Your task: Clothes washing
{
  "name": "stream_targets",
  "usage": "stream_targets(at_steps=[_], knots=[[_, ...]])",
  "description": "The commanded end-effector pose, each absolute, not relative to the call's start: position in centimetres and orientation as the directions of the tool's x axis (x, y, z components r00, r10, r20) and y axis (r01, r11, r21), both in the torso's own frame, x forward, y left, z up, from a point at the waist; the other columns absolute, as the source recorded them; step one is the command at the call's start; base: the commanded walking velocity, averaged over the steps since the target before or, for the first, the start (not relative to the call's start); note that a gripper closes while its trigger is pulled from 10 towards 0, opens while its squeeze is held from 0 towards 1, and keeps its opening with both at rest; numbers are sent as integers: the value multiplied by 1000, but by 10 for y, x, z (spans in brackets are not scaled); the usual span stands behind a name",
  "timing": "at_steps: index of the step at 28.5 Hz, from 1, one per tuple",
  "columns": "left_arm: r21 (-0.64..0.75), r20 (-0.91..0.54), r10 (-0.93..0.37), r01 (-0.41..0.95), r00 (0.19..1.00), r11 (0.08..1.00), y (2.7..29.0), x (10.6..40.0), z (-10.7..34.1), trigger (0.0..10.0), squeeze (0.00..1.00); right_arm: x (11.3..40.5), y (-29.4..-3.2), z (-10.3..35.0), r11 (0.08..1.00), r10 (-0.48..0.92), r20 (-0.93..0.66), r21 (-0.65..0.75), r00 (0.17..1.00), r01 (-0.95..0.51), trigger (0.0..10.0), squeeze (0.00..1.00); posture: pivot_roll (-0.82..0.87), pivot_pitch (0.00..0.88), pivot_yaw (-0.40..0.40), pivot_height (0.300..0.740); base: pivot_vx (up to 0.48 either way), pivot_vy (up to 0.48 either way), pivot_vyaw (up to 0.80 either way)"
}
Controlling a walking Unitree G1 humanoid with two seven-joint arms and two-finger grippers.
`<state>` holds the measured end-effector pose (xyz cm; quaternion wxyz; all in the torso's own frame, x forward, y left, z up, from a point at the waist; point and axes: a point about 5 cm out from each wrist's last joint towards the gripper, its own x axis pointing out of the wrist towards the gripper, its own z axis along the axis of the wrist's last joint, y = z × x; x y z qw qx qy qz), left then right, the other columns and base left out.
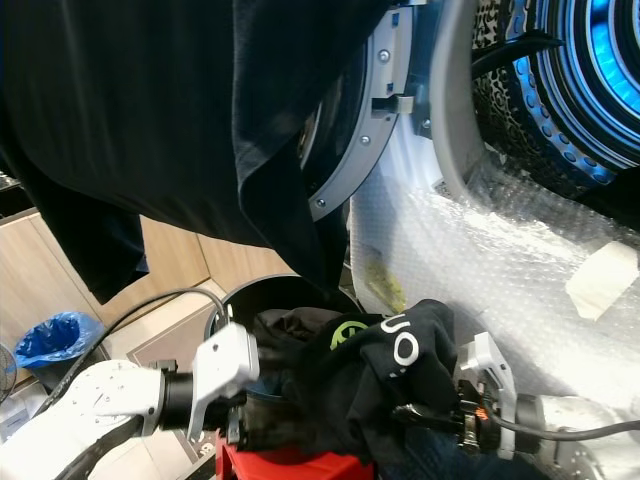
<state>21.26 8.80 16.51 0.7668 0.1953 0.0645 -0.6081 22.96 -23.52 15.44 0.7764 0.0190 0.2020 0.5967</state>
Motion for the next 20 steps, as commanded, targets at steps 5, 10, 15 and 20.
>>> stream_targets(at_steps=[5,10,15,20], knots=[[312,-448,-829,927,336,207,95,221,125,10000,0,226,-228,188,178,954,-272,187,123,-966,0,0,-87,0,12,740,0,0,0],[308,-439,-815,915,379,259,93,226,113,10000,0,218,-221,190,152,953,-286,183,95,-971,10000,0,-84,0,6,740,0,0,0],[370,-457,-750,869,478,329,100,238,95,10000,0,212,-220,203,148,957,-274,169,98,-975,10000,0,-84,0,3,740,0,0,0],[338,-443,-748,865,493,370,102,237,84,10000,0,205,-219,225,117,972,-219,142,84,-983,10000,0,-102,0,7,740,0,0,0]])
